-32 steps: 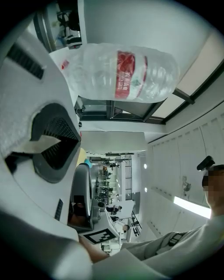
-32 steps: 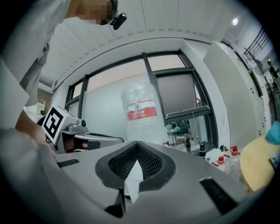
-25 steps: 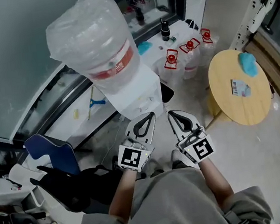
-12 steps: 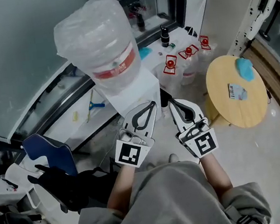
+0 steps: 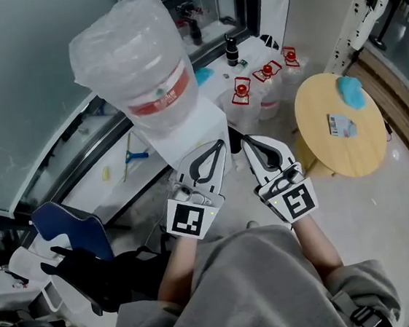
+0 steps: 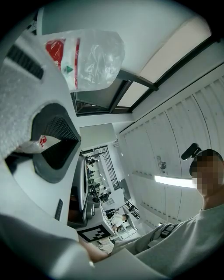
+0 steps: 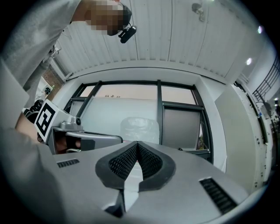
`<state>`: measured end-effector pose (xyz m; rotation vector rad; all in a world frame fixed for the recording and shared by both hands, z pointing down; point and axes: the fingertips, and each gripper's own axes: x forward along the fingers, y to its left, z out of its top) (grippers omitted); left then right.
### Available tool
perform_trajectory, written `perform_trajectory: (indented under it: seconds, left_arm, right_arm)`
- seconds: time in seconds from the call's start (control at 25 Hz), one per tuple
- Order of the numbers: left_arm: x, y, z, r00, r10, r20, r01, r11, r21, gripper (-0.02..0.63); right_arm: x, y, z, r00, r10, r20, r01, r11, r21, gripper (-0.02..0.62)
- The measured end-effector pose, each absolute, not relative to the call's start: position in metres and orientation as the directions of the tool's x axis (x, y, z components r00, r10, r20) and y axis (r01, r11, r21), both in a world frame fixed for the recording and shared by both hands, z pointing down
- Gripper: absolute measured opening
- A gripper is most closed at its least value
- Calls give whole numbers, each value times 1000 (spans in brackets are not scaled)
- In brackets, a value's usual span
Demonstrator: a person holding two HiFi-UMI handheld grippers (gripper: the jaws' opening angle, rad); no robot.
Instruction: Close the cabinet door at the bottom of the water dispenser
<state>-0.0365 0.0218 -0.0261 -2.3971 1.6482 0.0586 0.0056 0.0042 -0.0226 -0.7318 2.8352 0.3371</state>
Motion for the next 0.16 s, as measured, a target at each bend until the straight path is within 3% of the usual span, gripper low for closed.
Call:
perform_trajectory:
  seconds: [0.16]
  left_arm:
    - [-39,17,-25,367,-916,-162,-925,-342,-165,6]
  right_arm:
    - [2,1,-20,-864,-446,-233,-488,855,175,9]
